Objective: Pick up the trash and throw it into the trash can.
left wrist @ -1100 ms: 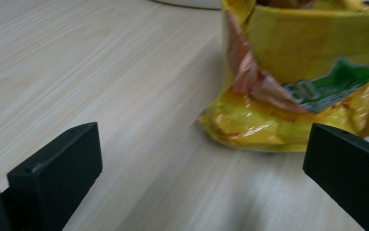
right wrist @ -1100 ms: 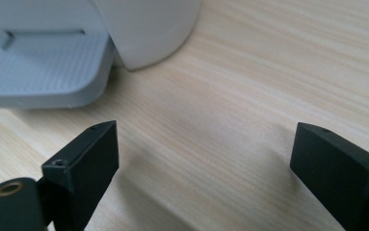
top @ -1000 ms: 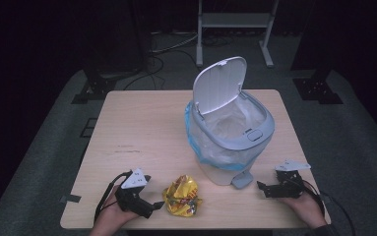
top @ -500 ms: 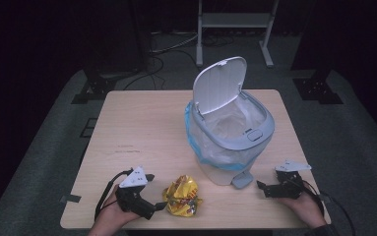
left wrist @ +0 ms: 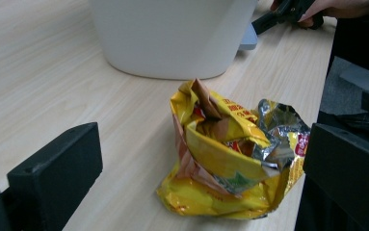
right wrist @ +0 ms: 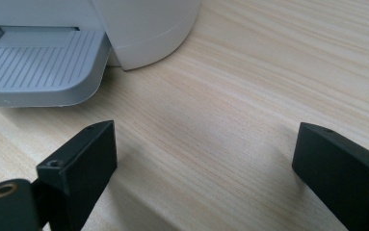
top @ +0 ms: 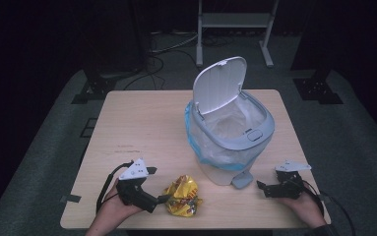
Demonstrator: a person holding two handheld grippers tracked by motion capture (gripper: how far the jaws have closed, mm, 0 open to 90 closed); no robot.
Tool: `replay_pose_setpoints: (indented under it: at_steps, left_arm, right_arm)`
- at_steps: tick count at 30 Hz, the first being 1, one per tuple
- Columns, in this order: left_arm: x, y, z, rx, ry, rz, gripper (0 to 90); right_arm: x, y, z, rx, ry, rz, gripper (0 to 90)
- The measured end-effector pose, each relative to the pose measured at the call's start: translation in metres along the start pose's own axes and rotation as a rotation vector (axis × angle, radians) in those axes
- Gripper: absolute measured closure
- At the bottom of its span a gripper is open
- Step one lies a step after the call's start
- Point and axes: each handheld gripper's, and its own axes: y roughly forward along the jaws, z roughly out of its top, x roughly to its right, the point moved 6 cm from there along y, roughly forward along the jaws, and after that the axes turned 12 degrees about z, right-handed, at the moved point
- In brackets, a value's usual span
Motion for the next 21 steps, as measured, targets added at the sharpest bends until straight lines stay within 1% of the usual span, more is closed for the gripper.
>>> replay_pose_setpoints:
  at_steps: [7, 8, 10, 13, 14, 20, 21]
  left_arm:
    - [-0.006, 0.007, 0.015, -0.007, 0.005, 0.011, 0.0]
    - [-0.007, 0.010, 0.017, -0.003, 0.000, 0.011, 0.0]
    - [-0.010, 0.014, 0.020, -0.013, -0.004, 0.014, 0.0]
    - [-0.013, 0.019, 0.020, -0.028, -0.018, 0.010, 0.9]
    - [-0.013, 0.020, 0.019, -0.031, -0.019, 0.006, 3.6]
    - [-0.014, 0.026, 0.013, -0.068, -0.008, 0.017, 6.4]
    - [-0.014, 0.027, 0.012, -0.068, -0.007, 0.018, 9.3]
  right_arm:
    - [0.000, 0.000, 0.000, 0.000, -0.001, 0.000, 7.3]
    - [0.000, 0.000, 0.000, 0.000, -0.001, 0.000, 7.3]
    - [0.000, 0.000, 0.000, 0.000, -0.001, 0.000, 7.4]
    - [0.000, 0.000, 0.000, 0.000, -0.001, 0.000, 7.3]
    - [0.000, 0.000, 0.000, 0.000, -0.001, -0.001, 7.3]
    - [0.000, 0.000, 0.000, 0.000, 0.000, 0.000, 7.3]
    - [0.000, 0.000, 0.000, 0.000, 0.000, 0.000, 7.3]
